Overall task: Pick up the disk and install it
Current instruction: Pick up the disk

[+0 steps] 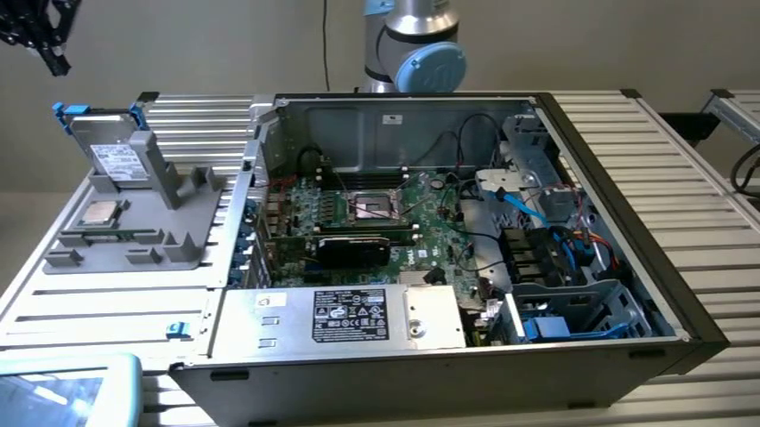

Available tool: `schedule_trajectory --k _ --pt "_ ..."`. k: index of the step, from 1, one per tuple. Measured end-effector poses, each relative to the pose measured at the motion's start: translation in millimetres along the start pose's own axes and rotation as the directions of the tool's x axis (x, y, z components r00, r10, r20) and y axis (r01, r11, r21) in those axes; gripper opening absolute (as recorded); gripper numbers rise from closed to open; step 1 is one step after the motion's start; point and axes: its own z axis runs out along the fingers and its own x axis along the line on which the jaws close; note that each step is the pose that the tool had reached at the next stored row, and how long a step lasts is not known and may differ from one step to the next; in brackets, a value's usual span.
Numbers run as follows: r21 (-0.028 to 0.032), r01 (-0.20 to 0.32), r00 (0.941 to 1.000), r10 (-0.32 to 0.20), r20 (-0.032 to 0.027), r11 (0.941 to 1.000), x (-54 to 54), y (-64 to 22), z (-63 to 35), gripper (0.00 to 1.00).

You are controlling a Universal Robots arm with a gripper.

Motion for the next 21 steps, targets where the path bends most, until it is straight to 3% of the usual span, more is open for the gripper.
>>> schedule_trajectory --k 5,10,16,21 --pt "0.0002 0.09 0.996 -0.09 -0.0042 0.996 0.0 0.0 0.0 0.11" --pt "0.0001 0.18 0.9836 -0.18 -0.0084 0.9836 0.0 0.0 0.0 0.11" --pt "-0.0005 0.286 0.9581 -0.286 -0.0132 0.9581 0.0 0.0 0.0 0.11" --pt "-0.0013 0.372 0.9281 -0.372 -0.017 0.9282 0.0 0.0 0.1 0.11"
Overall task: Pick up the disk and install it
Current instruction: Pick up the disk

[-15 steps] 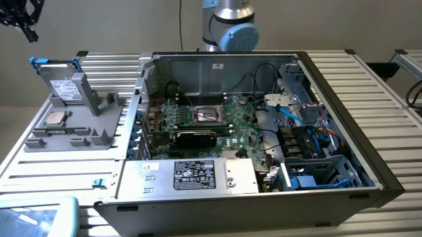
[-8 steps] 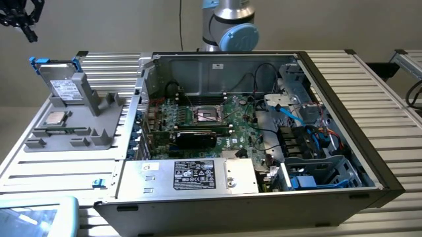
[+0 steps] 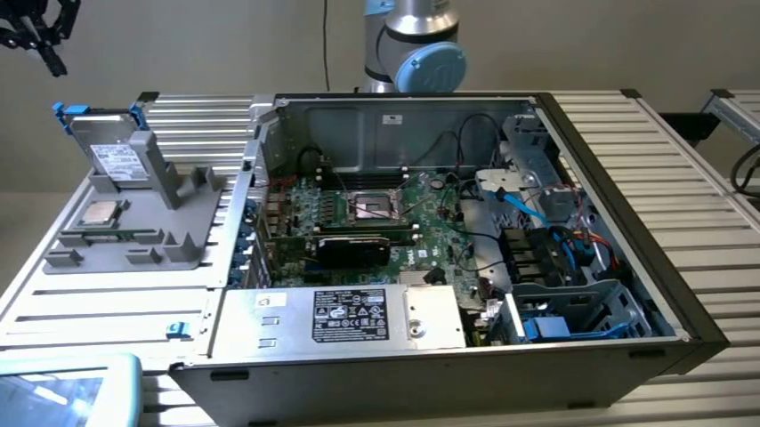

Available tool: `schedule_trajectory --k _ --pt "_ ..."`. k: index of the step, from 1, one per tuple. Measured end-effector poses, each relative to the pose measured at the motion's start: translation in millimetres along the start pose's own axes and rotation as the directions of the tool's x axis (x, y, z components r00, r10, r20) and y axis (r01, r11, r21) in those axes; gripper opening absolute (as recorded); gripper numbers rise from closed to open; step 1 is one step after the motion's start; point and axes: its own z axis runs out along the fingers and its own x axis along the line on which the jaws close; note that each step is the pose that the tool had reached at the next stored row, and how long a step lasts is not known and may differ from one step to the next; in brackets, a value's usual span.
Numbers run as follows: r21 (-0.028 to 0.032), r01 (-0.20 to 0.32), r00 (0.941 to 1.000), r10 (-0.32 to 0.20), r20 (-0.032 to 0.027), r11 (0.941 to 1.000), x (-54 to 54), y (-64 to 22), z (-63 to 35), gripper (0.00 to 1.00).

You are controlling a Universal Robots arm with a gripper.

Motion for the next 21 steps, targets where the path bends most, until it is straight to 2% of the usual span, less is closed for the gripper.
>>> schedule_trajectory --k 5,8,11,15,21 --pt "0.0003 0.09 0.9959 -0.09 -0.0041 0.9959 0.0 0.0 0.1 0.11" --pt "0.0009 0.146 0.9893 -0.146 -0.0057 0.9893 0.0 0.0 0.1 0.11" --pt "0.0022 0.199 0.98 -0.199 -0.0065 0.98 0.0 0.0 0.2 0.11" --pt "0.0046 0.269 0.9631 -0.269 -0.0068 0.9631 0.0 0.0 0.2 0.11" --pt "0.0068 0.373 0.9279 -0.373 -0.0088 0.9279 0.0 0.0 0.3 0.11"
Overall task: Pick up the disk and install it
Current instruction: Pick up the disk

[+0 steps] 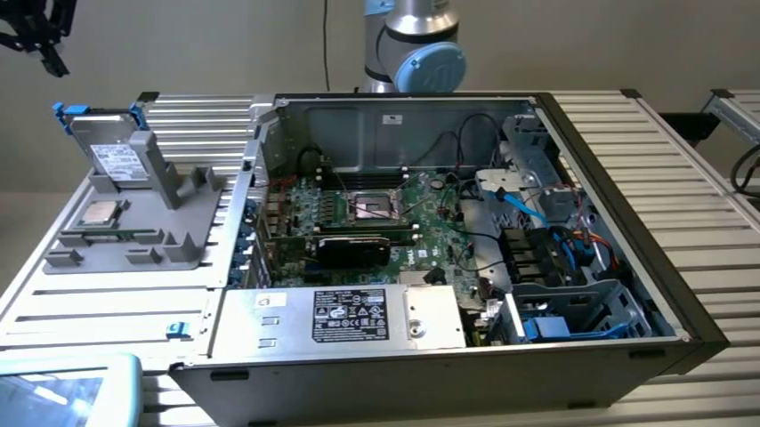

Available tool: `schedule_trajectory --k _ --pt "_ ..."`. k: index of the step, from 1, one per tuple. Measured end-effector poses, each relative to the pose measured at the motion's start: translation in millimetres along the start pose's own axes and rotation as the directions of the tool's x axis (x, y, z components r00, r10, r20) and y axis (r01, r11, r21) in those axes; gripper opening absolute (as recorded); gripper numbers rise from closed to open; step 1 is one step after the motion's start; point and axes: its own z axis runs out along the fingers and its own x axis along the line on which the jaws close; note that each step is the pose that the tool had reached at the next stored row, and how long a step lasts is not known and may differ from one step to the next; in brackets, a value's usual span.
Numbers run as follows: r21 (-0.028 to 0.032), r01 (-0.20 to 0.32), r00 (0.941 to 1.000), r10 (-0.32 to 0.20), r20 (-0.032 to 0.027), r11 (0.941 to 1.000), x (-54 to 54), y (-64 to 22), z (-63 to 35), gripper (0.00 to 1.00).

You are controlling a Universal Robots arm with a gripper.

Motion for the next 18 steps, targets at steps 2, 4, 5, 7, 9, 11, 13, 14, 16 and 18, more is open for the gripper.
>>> schedule_trajectory --k 2,4,5,7,9,11,13,14,16,18 --pt "0.0006 0.037 0.9993 -0.037 -0.0007 0.9993 0.0 0.0 0.1 0.11" --pt "0.0009 0.073 0.9973 -0.073 -0.0017 0.9973 0.0 0.0 0.1 0.11" --pt "0.001 0.091 0.9958 -0.091 -0.0023 0.9958 0.0 0.0 0.1 0.11" --pt "0.0013 0.127 0.9919 -0.127 -0.0032 0.9919 0.0 0.0 0.1 0.11" --pt "0.0013 0.164 0.9865 -0.164 -0.0044 0.9865 0.0 0.0 0.1 0.11" --pt "0.0013 0.198 0.9802 -0.198 -0.0054 0.9802 0.0 0.0 0.1 0.11" --pt "0.0013 0.235 0.9719 -0.235 -0.0066 0.9719 0.0 0.0 0.1 0.11" --pt "0.0011 0.253 0.9675 -0.253 -0.0072 0.9675 0.0 0.0 0.1 0.11" --pt "0.0007 0.287 0.9578 -0.287 -0.0084 0.9578 0.0 0.0 0.1 0.11" --pt "0.0004 0.322 0.9467 -0.322 -0.0096 0.9467 0.0 0.0 0.1 0.11"
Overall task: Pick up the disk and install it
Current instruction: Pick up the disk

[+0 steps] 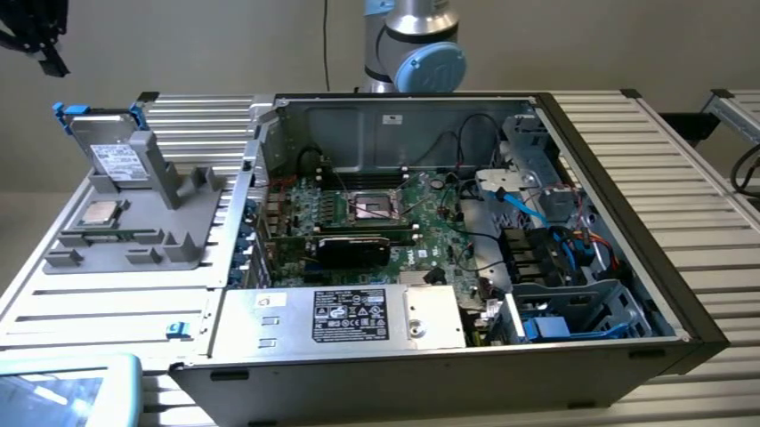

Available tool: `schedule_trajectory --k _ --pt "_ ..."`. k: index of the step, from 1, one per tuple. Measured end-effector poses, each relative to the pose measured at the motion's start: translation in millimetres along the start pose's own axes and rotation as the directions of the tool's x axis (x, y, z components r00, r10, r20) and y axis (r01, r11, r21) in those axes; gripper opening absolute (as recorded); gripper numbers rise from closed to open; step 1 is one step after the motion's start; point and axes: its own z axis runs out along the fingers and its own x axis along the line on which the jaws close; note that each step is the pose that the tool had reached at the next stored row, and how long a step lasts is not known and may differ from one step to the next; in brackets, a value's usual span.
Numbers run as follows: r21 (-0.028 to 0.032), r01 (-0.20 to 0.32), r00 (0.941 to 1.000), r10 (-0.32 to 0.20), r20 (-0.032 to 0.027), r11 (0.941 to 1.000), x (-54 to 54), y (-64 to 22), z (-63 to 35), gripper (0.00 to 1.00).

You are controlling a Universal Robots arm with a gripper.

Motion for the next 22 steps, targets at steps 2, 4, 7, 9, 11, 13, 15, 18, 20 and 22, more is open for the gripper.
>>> schedule_trajectory --k 2,4,7,9,11,13,15,18,20,22 --pt "0.001 0.036 0.9994 -0.036 -0.0008 0.9994 0.0 0.0 0.1 0.11" --pt "0.0032 0.073 0.9974 -0.073 -0.0014 0.9974 0.0 0.0 0.0 0.11" --pt "0.0102 0.122 0.9926 -0.122 -0.0013 0.9925 0.0 0.0 0.0 0.11" --pt "0.0137 0.151 0.9885 -0.151 -0.0029 0.9884 -0.1 0.0 0.1 0.11" --pt "0.0163 0.178 0.984 -0.178 -0.0099 0.9839 -0.1 0.1 0.1 0.11" --pt "0.0166 0.205 0.9787 -0.205 -0.0158 0.9787 0.0 0.0 0.1 0.11" --pt "0.0163 0.228 0.9736 -0.228 -0.0179 0.9735 0.0 0.0 0.0 0.11" --pt "0.0163 0.239 0.9709 -0.239 -0.0183 0.9708 -0.1 0.0 0.1 0.11" --pt "0.0163 0.239 0.9708 -0.239 -0.0183 0.9708 -0.1 0.0 0.1 0.11" --pt "0.0165 0.242 0.9702 -0.242 -0.0184 0.9701 -0.1 0.0 0.1 0.11"
